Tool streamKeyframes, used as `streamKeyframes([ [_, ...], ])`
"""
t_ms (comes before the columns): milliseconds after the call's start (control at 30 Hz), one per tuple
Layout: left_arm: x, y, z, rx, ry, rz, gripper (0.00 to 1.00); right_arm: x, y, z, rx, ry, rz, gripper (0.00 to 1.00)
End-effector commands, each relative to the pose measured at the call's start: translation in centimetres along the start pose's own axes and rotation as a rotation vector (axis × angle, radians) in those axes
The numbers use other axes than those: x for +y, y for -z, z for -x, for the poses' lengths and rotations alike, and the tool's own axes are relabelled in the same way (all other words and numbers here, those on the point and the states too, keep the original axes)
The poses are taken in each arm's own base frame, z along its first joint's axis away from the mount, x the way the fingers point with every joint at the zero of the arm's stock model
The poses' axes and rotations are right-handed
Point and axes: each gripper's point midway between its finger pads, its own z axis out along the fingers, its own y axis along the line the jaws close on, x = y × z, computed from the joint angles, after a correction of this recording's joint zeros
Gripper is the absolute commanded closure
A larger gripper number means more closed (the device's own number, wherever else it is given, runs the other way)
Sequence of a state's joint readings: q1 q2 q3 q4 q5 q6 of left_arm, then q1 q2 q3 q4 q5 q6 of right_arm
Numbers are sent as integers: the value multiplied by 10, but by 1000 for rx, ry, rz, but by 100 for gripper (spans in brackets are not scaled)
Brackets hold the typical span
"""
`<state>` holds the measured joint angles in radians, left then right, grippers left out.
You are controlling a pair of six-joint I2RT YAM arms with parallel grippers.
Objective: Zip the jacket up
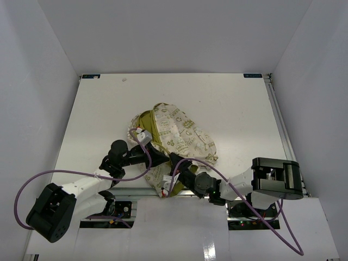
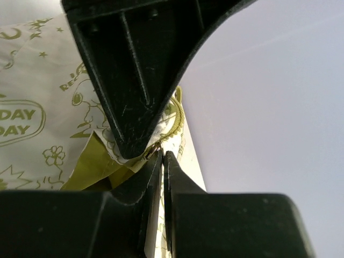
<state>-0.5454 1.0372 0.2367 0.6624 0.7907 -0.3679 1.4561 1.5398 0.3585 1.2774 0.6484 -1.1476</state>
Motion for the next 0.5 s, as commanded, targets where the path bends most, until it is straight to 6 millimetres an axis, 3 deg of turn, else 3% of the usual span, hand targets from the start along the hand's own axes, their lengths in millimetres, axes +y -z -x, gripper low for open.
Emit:
streamKeyframes([
  [0, -13, 0, -4, 24, 18, -63, 100, -55, -17, 9, -34, -162, -174, 92],
  [200, -14, 0, -4, 26, 23, -69, 100, -65, -35, 6, -42, -239, -156, 92],
  [467, -14, -1, -5, 32, 60, -66, 100, -82, -43, -6, -72, -347, -142, 92],
])
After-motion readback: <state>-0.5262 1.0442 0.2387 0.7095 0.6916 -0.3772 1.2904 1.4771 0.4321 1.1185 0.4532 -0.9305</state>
